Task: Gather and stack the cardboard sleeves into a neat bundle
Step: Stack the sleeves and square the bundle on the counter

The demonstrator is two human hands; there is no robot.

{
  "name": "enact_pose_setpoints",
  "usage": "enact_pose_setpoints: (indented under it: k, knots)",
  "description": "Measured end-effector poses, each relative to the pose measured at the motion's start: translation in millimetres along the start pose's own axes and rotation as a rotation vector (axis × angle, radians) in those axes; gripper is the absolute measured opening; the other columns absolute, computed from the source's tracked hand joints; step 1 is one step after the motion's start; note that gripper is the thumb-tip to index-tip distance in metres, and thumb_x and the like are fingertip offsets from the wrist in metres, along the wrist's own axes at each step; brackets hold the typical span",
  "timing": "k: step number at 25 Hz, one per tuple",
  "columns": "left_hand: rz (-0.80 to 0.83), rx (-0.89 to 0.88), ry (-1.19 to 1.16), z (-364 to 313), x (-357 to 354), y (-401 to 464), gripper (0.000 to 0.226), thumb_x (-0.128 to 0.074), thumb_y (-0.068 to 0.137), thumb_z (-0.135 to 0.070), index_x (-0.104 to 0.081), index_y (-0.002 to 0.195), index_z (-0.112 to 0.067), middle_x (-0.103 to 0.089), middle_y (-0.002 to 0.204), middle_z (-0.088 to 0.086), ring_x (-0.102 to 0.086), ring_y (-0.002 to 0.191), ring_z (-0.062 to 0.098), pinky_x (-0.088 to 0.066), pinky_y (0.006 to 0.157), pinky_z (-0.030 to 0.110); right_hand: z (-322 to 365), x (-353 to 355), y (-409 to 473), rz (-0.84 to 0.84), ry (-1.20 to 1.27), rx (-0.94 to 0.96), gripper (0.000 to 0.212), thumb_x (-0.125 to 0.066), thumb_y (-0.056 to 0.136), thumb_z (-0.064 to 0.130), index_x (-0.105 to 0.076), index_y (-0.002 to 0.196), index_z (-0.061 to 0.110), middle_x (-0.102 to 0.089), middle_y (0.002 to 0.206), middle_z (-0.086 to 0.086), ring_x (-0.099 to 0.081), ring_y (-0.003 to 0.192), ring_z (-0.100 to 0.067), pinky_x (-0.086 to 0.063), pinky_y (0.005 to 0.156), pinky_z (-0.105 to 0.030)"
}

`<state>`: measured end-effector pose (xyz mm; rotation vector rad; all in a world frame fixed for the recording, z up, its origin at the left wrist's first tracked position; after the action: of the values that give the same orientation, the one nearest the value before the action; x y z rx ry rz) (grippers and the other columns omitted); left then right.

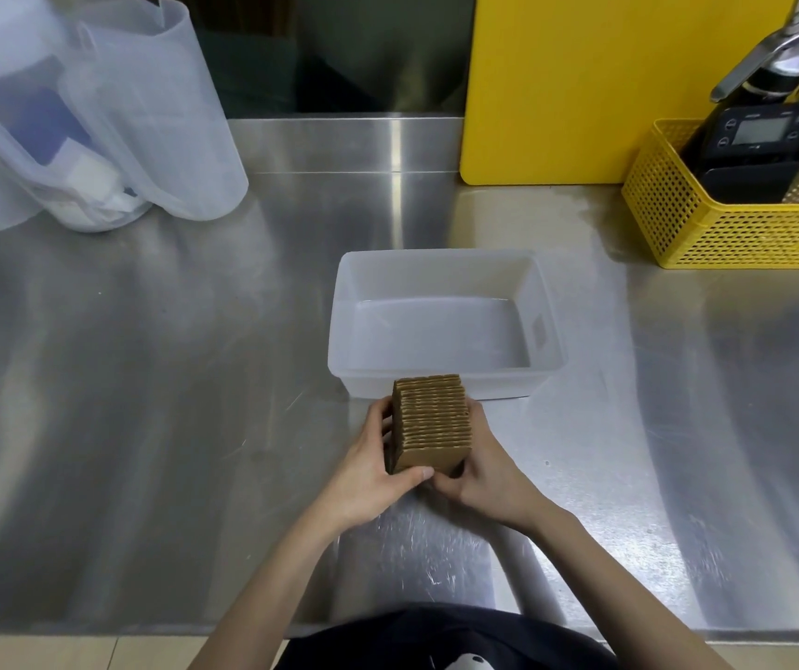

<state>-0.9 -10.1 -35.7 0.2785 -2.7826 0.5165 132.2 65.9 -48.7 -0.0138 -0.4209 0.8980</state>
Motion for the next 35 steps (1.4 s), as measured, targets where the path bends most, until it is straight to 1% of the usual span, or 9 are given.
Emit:
enact_pose_setpoints:
  k: [3,6,11,14,17,19,22,26,35]
  knots:
    - [0.027,0.006,-0.075,-2,-3,-2,0.071,-0.068,0.072,0.000,-0.023,0.120,-0.027,-0.052,0.111,-0.009,-0.056,0.092,-0.015,-0.044,0.076,0.002,1,5,-3,0.023,0.019,-0.011,0.077,-0.066,0.066,0.016,-0.016,0.125,0.019,-0.043,0.116,0.013,-0.045,0.105,0.019,-0.036,0.087,-0.001]
    - [0.072,-0.006,-0.166,-2,-5,-3,0.087,-0.070,0.070,-0.001,-0.012,0.130,-0.025,-0.044,0.120,-0.012,-0.051,0.106,-0.004,-0.044,0.077,0.003,-1,8,-5,0.009,-0.014,0.017,0.079,-0.066,0.063,0.016,-0.014,0.122,0.025,-0.044,0.123,-0.011,-0.049,0.113,-0.006,-0.038,0.091,-0.008]
    - [0.109,-0.002,-0.232,-6,1,-7,0.086,-0.070,0.064,-0.013,-0.016,0.130,-0.022,-0.053,0.113,-0.011,-0.058,0.091,-0.014,-0.046,0.076,0.005,-5,8,-5,-0.010,-0.107,0.008,0.080,-0.064,0.053,0.033,-0.016,0.115,0.047,-0.047,0.119,-0.008,-0.048,0.113,-0.025,-0.043,0.099,-0.040]
    - [0.080,-0.025,-0.209,-6,8,-7,0.086,-0.073,0.059,-0.025,-0.019,0.124,-0.038,-0.047,0.117,-0.018,-0.053,0.102,-0.012,-0.043,0.082,0.005,0,16,-5,-0.038,-0.264,0.019,0.089,-0.059,0.050,0.040,-0.022,0.129,0.022,-0.044,0.118,0.000,-0.042,0.109,-0.019,-0.035,0.094,-0.025]
    - [0.105,-0.037,-0.089,-4,14,-7,0.084,-0.072,0.055,-0.039,-0.018,0.118,-0.050,-0.038,0.123,-0.022,-0.041,0.116,-0.009,-0.034,0.087,-0.003,10,29,-8,0.006,-0.531,0.093,0.085,-0.051,0.054,0.040,-0.026,0.132,0.017,-0.040,0.116,0.000,-0.027,0.096,-0.011,-0.019,0.080,-0.010]
    - [0.113,-0.041,-0.004,0,15,-6,0.078,-0.069,0.052,-0.045,-0.022,0.114,-0.048,-0.040,0.123,-0.019,-0.039,0.116,-0.012,-0.029,0.090,-0.003,12,34,-8,0.027,-0.634,0.107,0.086,-0.044,0.052,0.042,-0.026,0.133,0.022,-0.039,0.119,-0.004,-0.025,0.095,-0.013,-0.017,0.082,-0.016]
    - [0.045,-0.029,0.152,12,14,-5,0.082,-0.068,0.053,-0.046,-0.024,0.121,-0.034,-0.035,0.128,-0.008,-0.035,0.124,0.006,-0.025,0.102,0.014,10,32,-8,0.061,-0.680,0.074,0.084,-0.049,0.057,0.032,-0.023,0.137,0.028,-0.039,0.121,-0.007,-0.031,0.105,-0.022,-0.022,0.091,-0.026]
    - [0.016,0.011,0.223,22,11,-3,0.087,-0.073,0.069,-0.023,-0.019,0.137,-0.020,-0.034,0.141,0.002,-0.029,0.131,0.014,-0.023,0.109,0.027,3,27,-7,0.095,-0.643,0.000,0.090,-0.054,0.062,0.032,-0.013,0.142,0.027,-0.036,0.127,-0.009,-0.031,0.117,-0.026,-0.024,0.102,-0.029]
    - [0.049,-0.027,0.468,21,9,-2,0.088,-0.068,0.073,-0.026,-0.011,0.140,-0.025,-0.034,0.144,0.004,-0.024,0.134,0.019,-0.020,0.115,0.039,-16,38,-24,0.104,-0.175,-0.103,0.109,-0.076,0.067,0.018,0.009,0.129,0.044,-0.023,0.139,0.008,-0.027,0.133,-0.006,-0.020,0.100,0.003]
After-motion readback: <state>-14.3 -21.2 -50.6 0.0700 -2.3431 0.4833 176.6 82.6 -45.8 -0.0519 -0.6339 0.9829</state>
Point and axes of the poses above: each hand's wrist, its own y-axis towards the middle knuckle, its own x-axis out of the back of the hand, z = x × y, the point moved 1 cm from there along y, towards the middle knuckle
